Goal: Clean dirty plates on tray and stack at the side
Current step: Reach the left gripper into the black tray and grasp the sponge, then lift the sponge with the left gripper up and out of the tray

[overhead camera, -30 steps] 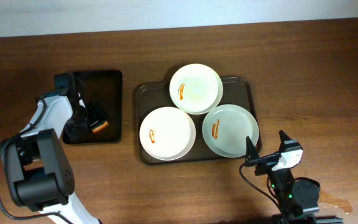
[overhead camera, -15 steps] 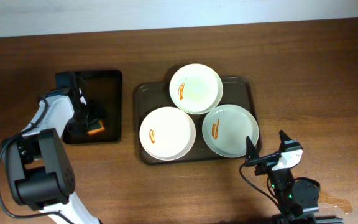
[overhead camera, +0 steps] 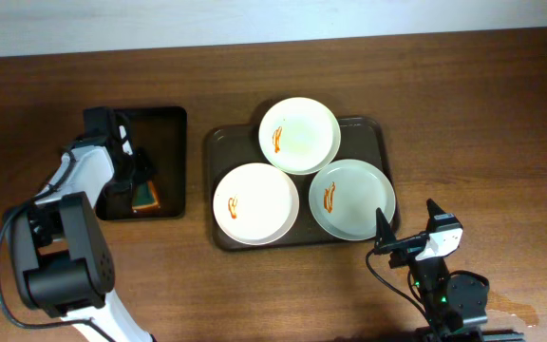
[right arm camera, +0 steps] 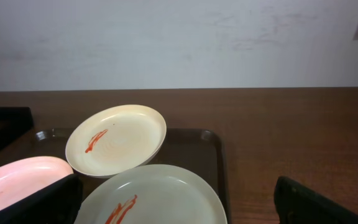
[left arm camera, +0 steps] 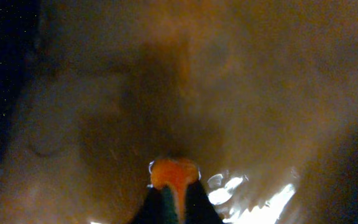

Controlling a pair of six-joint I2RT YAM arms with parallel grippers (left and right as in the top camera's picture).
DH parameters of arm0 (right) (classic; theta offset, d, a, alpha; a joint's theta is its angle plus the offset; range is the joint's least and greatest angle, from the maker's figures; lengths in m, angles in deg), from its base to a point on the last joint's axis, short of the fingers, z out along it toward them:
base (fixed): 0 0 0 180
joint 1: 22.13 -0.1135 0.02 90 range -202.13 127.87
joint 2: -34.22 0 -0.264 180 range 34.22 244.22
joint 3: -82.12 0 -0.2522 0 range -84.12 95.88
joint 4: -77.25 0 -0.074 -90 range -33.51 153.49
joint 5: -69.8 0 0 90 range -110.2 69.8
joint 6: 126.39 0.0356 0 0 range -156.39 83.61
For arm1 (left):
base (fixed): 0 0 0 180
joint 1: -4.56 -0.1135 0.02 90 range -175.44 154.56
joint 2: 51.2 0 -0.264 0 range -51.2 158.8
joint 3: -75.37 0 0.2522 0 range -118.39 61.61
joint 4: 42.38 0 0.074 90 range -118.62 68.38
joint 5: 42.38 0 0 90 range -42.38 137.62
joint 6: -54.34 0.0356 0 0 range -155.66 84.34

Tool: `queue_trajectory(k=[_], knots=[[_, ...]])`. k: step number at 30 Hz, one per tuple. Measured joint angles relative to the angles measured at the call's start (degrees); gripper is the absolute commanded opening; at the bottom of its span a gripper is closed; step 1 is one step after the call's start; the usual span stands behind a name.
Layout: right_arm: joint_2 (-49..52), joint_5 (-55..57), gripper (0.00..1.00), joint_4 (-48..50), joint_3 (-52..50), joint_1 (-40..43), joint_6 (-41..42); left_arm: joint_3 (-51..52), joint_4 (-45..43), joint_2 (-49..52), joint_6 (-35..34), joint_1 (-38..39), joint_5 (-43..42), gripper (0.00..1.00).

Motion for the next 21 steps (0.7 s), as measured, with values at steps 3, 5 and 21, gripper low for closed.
queue_trajectory(k=[3, 5, 21], knots=[[0.0, 0.0, 0.98, 0.0, 0.0, 0.0, -0.02, -0.57, 8.68, -1.51, 0.15, 0.0, -2.97, 0.98], [0.0, 0.0, 0.98, 0.0, 0.0, 0.0, -0.02, -0.63, 12.02, -1.51, 0.17, 0.0, -2.64, 0.73], [0.0, 0.0, 0.98, -0.02, 0.0, 0.0, -0.04, -13.66, 21.22, -5.7, 1.66, -0.11, -13.03, 0.0]])
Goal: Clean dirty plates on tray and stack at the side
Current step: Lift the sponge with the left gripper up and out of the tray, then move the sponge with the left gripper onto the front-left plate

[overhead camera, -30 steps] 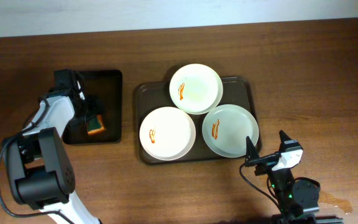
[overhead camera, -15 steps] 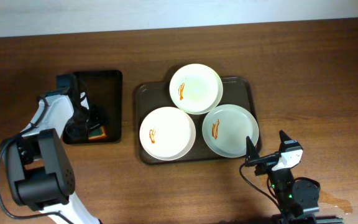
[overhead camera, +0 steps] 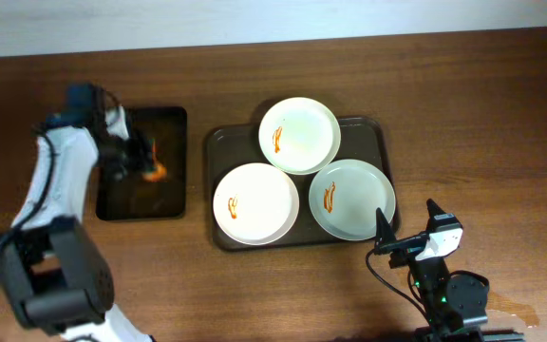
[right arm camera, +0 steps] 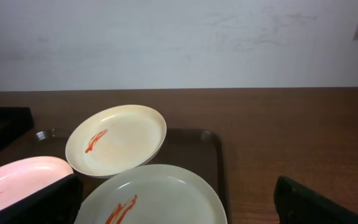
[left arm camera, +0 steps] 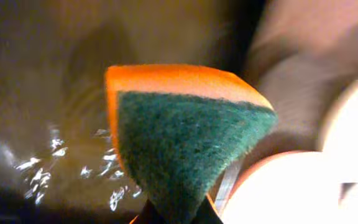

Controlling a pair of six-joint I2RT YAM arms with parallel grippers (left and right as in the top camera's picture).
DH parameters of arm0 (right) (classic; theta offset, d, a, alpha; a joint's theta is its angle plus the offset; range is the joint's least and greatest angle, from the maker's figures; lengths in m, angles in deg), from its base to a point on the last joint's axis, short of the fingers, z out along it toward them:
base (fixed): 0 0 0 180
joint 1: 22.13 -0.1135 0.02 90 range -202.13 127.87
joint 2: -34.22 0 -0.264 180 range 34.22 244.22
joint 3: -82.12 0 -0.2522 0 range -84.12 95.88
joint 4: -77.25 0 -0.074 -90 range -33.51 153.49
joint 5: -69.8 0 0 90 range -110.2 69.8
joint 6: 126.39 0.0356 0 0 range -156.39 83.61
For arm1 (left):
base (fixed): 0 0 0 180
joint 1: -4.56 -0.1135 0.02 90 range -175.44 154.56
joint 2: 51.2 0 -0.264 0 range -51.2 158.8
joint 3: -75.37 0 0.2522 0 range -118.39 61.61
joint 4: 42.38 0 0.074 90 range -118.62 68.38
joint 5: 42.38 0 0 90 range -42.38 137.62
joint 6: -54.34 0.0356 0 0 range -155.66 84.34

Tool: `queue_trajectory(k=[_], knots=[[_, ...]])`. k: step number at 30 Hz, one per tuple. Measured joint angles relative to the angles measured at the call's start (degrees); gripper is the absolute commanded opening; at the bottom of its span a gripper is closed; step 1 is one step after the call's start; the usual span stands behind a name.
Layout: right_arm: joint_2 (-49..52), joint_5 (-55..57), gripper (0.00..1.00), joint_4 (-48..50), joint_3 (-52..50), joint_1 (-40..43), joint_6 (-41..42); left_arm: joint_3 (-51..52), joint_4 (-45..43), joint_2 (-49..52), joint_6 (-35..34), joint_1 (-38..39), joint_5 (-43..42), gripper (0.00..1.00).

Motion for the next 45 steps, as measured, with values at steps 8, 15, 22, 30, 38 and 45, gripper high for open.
queue_trajectory(k=[8, 15, 22, 30, 38, 45], knots=[[0.0, 0.0, 0.98, 0.0, 0.0, 0.0, 0.0, -2.25, -5.97, -10.6, 2.01, -0.07, 9.33, 0.0], [0.0, 0.0, 0.98, 0.0, 0.0, 0.0, 0.04, -11.65, 3.43, -8.07, 7.48, -0.11, 9.6, 0.0], [-0.02, 0.0, 0.98, 0.0, 0.0, 0.0, 0.02, -0.35, -1.46, -6.01, 7.78, -0.17, 10.99, 0.0], [-0.04, 0.0, 0.98, 0.02, 0.0, 0.0, 0.04, -19.8, 7.21, -17.22, 9.25, 0.31, 5.88, 0.0], [-0.04, 0.0, 0.98, 0.0, 0.0, 0.0, 0.04, -5.88, 7.3, -5.86, 9.4, 1.25, 11.67, 0.0], [-0.04, 0.0, 0.98, 0.02, 0.0, 0.0, 0.02, -12.07, 4.28, -18.88, 9.4, 1.25, 9.84, 0.0]])
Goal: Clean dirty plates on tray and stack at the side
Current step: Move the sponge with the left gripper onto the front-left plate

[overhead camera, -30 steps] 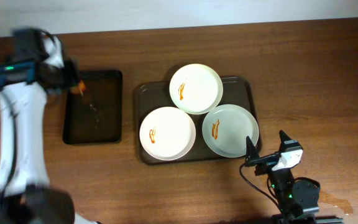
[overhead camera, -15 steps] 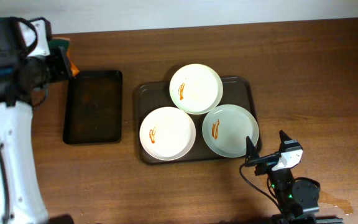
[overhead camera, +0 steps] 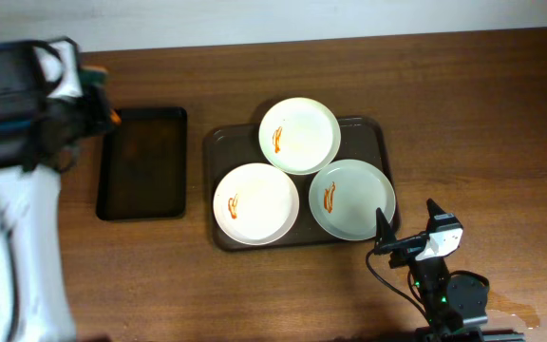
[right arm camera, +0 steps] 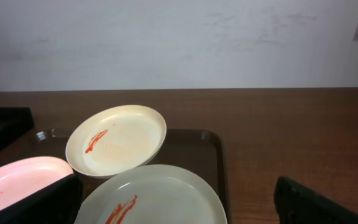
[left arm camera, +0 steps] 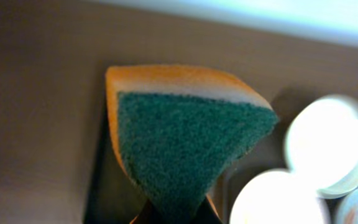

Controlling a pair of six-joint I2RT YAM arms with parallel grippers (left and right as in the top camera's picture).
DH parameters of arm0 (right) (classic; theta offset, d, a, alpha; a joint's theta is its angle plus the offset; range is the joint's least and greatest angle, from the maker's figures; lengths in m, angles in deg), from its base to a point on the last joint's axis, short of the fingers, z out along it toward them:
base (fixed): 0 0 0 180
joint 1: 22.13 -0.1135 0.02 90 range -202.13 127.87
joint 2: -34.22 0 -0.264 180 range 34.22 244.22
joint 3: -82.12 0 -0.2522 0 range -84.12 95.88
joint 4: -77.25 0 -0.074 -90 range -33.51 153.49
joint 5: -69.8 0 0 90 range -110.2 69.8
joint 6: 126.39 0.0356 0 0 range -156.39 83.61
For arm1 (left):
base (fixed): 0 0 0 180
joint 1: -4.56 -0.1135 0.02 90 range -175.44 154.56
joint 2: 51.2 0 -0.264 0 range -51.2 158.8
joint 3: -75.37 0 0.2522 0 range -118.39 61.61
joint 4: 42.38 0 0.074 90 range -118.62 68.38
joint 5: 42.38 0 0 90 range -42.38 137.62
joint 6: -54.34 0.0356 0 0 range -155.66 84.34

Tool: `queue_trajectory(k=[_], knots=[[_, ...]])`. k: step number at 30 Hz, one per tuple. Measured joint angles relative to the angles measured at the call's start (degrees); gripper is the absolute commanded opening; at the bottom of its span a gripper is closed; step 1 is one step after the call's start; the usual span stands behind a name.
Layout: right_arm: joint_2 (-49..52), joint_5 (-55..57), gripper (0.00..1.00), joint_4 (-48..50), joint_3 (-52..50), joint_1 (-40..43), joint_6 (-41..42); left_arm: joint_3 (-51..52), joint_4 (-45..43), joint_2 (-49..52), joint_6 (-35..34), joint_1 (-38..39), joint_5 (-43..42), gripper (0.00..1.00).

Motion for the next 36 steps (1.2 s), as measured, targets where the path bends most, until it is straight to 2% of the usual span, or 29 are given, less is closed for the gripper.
queue_trajectory(k=[2, 3, 4, 6, 8, 10, 13, 15, 17, 19, 22, 26, 27, 29, 33, 35, 36], knots=[[0.0, 0.0, 0.98, -0.02, 0.0, 0.0, 0.0, 11.5, 0.63, 12.33, 0.02, 0.0, 0.85, 0.0], [0.0, 0.0, 0.98, 0.0, 0.0, 0.0, 0.02, 12.41, 2.32, 14.34, 0.02, 0.0, 0.81, 0.0], [0.0, 0.0, 0.98, -0.02, 0.0, 0.0, 0.02, 10.14, 4.96, 13.33, 0.02, 0.0, -0.2, 0.0], [0.0, 0.0, 0.98, -0.02, 0.0, 0.0, 0.04, -0.61, 7.17, 6.86, 0.0, 0.0, -5.88, 0.0], [0.0, 0.0, 0.98, -0.02, 0.0, 0.0, 0.07, -7.04, 6.6, -4.57, 0.0, 0.0, -11.28, 0.0], [0.0, 0.0, 0.98, 0.0, 0.0, 0.0, 0.02, -7.52, 9.68, -10.23, -0.02, 1.18, -13.42, 0.0], [0.0, 0.0, 0.98, -0.02, 0.0, 0.0, -0.02, -1.51, 11.3, -8.04, -0.42, 6.69, -14.82, 0.0], [0.02, 0.0, 0.98, -0.02, 0.0, 0.0, 0.07, 12.7, 7.61, -5.64, -2.86, 12.46, -14.95, 0.0], [0.04, 0.0, 0.98, 0.0, 0.0, 0.02, 0.0, 26.82, -1.46, -2.69, -7.3, 18.14, -14.95, 0.0], [0.02, 0.0, 0.98, 0.0, 0.0, 0.02, -0.02, 36.06, -12.35, -1.44, -10.38, 24.06, -15.23, 0.0], [0.0, 0.02, 0.98, 0.0, 0.0, 0.0, 0.0, 40.85, -22.49, -1.01, -13.35, 31.32, -14.38, 0.0], [0.0, 0.0, 0.98, 0.0, 0.0, 0.0, 0.0, 41.66, -28.46, 0.17, -20.13, 38.97, -3.06, 0.0], [0.0, 0.0, 0.98, -0.02, 0.0, 0.0, 0.0, 41.68, -29.97, 1.73, -20.83, 40.57, -1.05, 0.06], [0.0, 0.0, 0.98, -0.02, 0.0, 0.02, 0.0, 41.72, -32.11, 4.33, -21.77, 41.42, 0.85, 0.28], [0.0, 0.0, 0.98, -0.02, 0.0, 0.0, 0.02, 41.77, -33.0, 6.73, -22.95, 41.42, 3.32, 0.55], [0.0, 0.02, 0.98, -0.02, 0.0, 0.02, 0.02, 39.6, -30.25, 6.14, -22.73, 41.42, 3.63, 1.0], [0.0, 0.0, 0.98, -0.02, 0.0, 0.02, 0.0, 37.42, -28.89, 4.13, -21.7, 41.42, 3.72, 1.0]])
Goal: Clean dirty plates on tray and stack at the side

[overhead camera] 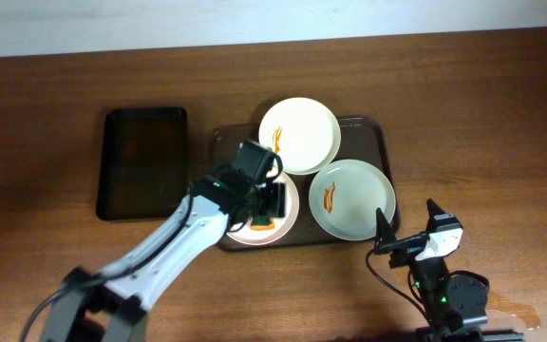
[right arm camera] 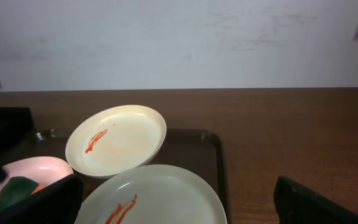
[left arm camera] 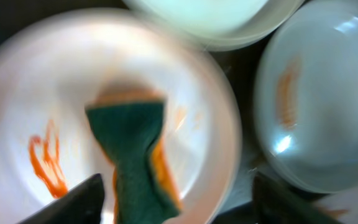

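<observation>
Three white plates with red smears sit on the brown tray [overhead camera: 380, 133]: a back plate [overhead camera: 299, 134], a right plate [overhead camera: 352, 198] and a front-left plate [overhead camera: 238, 211]. My left gripper [overhead camera: 266, 201] hovers low over the front-left plate [left arm camera: 55, 93], open. The green-and-orange sponge [left arm camera: 132, 152] lies on that plate between the wide-spread fingers, beside a red smear [left arm camera: 45, 162]. My right gripper [right arm camera: 176, 199] stands open at the table's front right, facing the right plate [right arm camera: 160, 196] and the back plate [right arm camera: 117, 140].
A black basin [overhead camera: 142, 161] sits left of the tray. The left arm stretches from the front left across the table to the tray. Bare wooden table [overhead camera: 482, 114] lies right of the tray and behind it.
My left gripper was shut on the sponge high over the back left of the table. It is now open over the front-left plate, with the sponge lying on the plate. The right arm is unchanged.
My left gripper was shut on the sponge down in the black basin. Then it held the sponge just above the basin, then high at the back left. Now the sponge rests on the front-left plate and the jaws are open. The right arm stayed still.
</observation>
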Controlling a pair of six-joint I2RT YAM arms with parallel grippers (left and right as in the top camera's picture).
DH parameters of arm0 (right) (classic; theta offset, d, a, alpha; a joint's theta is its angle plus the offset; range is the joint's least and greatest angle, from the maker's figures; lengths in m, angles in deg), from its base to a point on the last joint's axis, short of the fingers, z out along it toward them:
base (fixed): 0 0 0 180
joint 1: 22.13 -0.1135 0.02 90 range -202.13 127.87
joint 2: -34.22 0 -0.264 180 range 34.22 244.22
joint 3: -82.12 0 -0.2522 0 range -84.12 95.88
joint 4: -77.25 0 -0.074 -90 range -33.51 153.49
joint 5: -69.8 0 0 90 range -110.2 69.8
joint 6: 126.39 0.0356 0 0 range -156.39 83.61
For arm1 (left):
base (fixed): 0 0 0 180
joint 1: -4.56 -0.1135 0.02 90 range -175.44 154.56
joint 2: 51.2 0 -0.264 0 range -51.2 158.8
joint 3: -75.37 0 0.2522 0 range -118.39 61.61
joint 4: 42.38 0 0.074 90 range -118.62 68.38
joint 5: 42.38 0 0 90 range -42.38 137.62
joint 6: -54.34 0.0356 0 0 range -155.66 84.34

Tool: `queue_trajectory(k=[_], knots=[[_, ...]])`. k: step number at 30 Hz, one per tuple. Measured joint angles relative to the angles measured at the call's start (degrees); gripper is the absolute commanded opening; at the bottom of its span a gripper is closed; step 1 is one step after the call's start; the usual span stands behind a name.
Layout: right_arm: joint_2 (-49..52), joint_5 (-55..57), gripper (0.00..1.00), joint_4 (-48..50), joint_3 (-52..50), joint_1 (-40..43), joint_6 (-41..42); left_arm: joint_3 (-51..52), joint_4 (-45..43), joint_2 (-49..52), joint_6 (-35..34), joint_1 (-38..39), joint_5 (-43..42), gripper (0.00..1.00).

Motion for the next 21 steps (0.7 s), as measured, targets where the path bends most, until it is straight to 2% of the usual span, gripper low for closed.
queue_trajectory(k=[3, 5, 9, 16, 20, 21], knots=[[0.0, 0.02, 0.98, 0.0, 0.0, 0.0, 0.02, -4.76, 3.91, -11.15, 1.73, -0.48, 3.61, 1.0], [0.0, 0.0, 0.98, 0.0, 0.0, 0.0, 0.0, -5.29, 12.26, -16.94, 2.01, -2.75, 5.73, 1.0], [0.0, 0.0, 0.98, 0.0, 0.0, -0.02, 0.0, -5.35, 23.21, -18.27, 2.19, -3.82, 6.97, 1.0], [0.0, -0.94, 0.98, 1.03, 0.0, 0.0, 0.94, -5.35, 27.34, -18.27, 2.19, -3.82, 6.99, 1.0], [0.04, -19.63, 0.98, 6.29, 0.0, -0.02, 12.44, -5.35, 27.54, -18.27, 2.19, -3.82, 6.91, 1.0], [0.13, -25.2, 0.98, 15.21, 0.07, 0.0, 18.18, -5.33, 27.71, -18.27, 2.19, -3.82, 6.29, 1.0]])
